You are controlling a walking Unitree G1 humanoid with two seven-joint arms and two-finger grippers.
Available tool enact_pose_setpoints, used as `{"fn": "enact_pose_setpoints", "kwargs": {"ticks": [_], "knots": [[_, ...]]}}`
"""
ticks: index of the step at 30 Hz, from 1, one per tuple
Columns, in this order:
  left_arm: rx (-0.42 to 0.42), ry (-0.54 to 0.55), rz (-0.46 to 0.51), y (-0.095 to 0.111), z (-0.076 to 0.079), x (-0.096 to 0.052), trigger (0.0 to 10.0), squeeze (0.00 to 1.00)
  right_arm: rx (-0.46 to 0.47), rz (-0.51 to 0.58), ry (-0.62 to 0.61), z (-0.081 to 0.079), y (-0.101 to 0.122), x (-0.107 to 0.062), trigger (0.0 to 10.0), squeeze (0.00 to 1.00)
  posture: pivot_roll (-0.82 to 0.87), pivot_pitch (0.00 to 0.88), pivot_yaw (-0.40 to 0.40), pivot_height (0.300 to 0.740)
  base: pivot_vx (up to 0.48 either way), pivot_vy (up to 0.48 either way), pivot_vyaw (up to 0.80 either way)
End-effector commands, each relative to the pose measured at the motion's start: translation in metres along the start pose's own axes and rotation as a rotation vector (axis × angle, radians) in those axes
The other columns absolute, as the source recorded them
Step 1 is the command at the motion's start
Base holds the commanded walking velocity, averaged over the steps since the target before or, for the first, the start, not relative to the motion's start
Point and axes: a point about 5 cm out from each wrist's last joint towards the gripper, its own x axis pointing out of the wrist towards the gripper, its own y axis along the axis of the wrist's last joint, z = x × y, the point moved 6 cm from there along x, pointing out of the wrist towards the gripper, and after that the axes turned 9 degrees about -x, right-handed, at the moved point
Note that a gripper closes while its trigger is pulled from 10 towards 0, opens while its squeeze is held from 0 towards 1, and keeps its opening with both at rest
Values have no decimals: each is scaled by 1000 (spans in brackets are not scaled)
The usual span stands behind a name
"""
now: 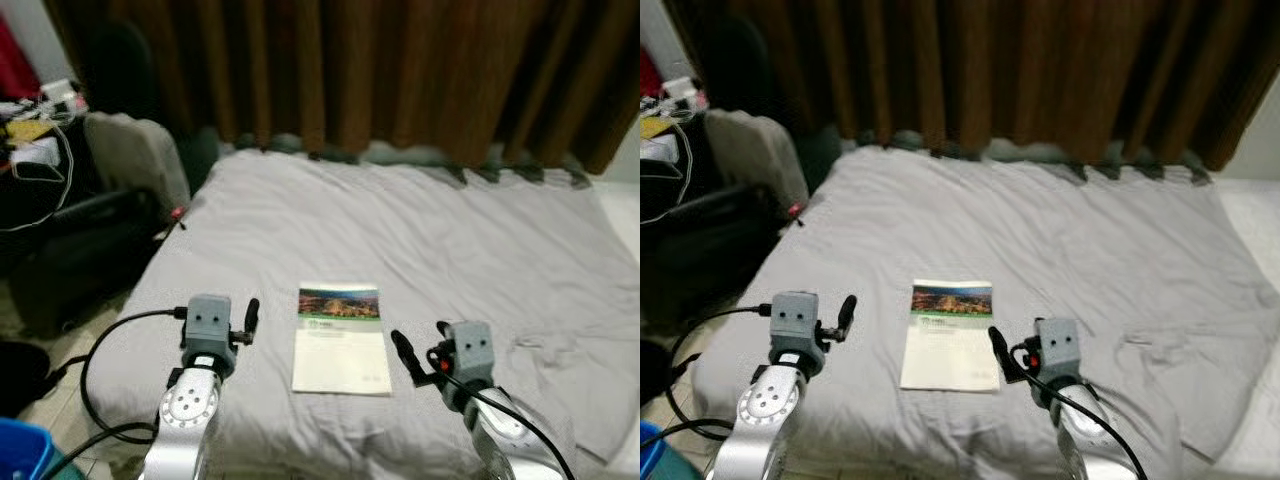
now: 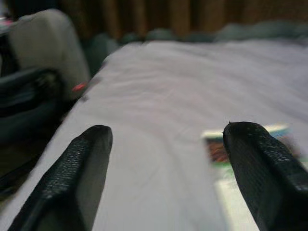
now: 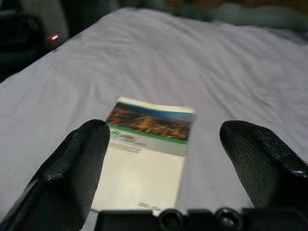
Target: Clean up the room
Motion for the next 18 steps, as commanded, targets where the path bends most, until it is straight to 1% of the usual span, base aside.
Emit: {"fn": "enact_pose_setpoints", "kwargs": {"ticks": [1,2,4,5,9,12,15,18], "knots": [[2,-28,3,1,11,3,10000,0,-33,-28,-14,8,-5,0,10000,0,8,31,9,740,0,0,0],[-25,-40,0,0,13,3,10000,0,-41,-20,-18,9,-3,1,10000,0,7,30,8,740,0,0,0],[-38,-46,-7,-2,15,3,10000,0,-41,-17,-17,9,-2,1,10000,0,7,30,8,740,0,0,0],[-48,-73,-22,-6,17,4,10000,0,-43,-11,-19,7,-2,1,10000,0,4,31,9,740,480,0,0],[-54,-87,-29,-8,15,5,10000,0,-47,-11,-10,2,-4,-1,10000,0,4,33,8,740,480,0,0],[-35,-127,-16,-6,19,7,10000,0,-55,-13,4,-3,-6,-1,10000,0,-2,43,11,740,480,0,0],[-56,-105,-27,-9,17,8,10000,0,-61,-11,7,-4,-6,1,10000,0,-5,54,12,740,471,0,0],[-64,-108,-34,-12,20,7,10000,0,-66,-6,9,-4,-4,2,10000,0,-5,70,11,740,469,0,0]]}}
